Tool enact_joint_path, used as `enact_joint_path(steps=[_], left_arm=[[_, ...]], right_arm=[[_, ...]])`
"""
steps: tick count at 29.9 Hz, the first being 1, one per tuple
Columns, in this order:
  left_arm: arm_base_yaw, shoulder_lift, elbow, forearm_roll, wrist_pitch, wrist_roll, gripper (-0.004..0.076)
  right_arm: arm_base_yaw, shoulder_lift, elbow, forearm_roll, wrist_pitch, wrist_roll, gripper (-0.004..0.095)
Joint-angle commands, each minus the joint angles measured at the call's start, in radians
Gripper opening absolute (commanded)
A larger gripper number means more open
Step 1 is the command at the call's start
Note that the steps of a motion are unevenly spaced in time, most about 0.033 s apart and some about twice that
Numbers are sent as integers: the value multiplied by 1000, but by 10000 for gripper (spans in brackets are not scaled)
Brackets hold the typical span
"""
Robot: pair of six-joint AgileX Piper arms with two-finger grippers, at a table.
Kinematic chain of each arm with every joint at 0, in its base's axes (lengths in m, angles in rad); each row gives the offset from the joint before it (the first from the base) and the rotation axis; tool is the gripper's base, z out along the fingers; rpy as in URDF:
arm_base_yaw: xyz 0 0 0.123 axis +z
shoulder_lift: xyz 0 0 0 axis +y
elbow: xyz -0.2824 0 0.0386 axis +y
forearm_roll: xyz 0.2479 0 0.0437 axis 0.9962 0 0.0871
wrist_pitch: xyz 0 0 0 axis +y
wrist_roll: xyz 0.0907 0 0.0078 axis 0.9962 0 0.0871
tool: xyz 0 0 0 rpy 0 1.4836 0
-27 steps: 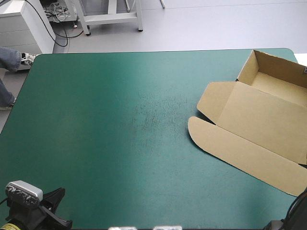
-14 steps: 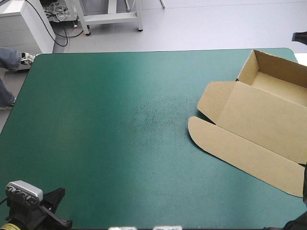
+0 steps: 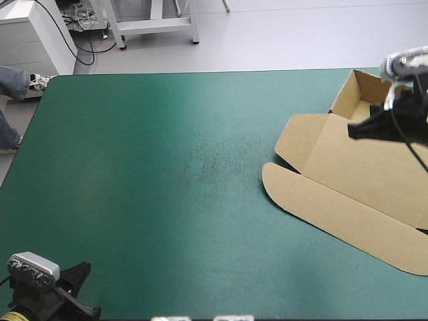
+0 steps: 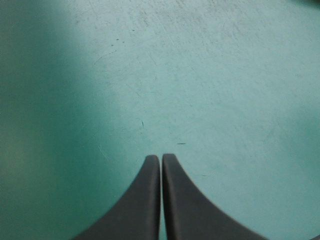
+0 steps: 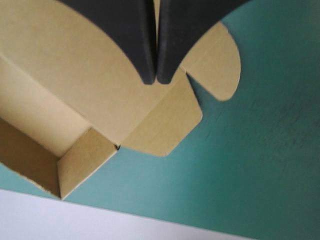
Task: Fold the box
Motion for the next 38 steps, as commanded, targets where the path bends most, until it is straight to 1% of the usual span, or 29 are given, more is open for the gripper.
enact_joint_path(steps=[1,5,8,11,16,19,22,26,29,32,38], left_arm=[[-4,16,-21,-9,-61,-8,-8],[-4,16,-21,-14,-61,-6,-8],[-4,16,-21,-24,-63,0,-8],[-4,16,-21,-29,-63,0,-8],[-4,16,-21,-36,-63,0,-8],[-4,16,-21,-51,-63,0,-8],[-4,16,-21,-59,-55,0,-8],[-4,16,-21,-63,-32,0,-8],[-4,16,-21,-61,-31,0,-8],[-4,16,-21,-63,-31,0,-8],[-4,16,-21,-63,-31,0,-8]], right_arm=[[17,-163,186,4,-78,-24,-20],[17,-337,433,16,-148,-29,-20],[17,-484,627,16,-222,-33,-20],[17,-611,783,17,-277,-33,-20],[17,-780,991,18,-299,-41,-20],[17,-861,1083,16,-309,-41,-20],[17,-914,1141,16,-319,-41,-20],[17,-944,1141,13,-312,-41,-20],[17,-945,1141,13,-312,-40,-20],[17,-945,1141,13,-289,-36,-20],[17,-945,1141,13,-305,-36,-20]])
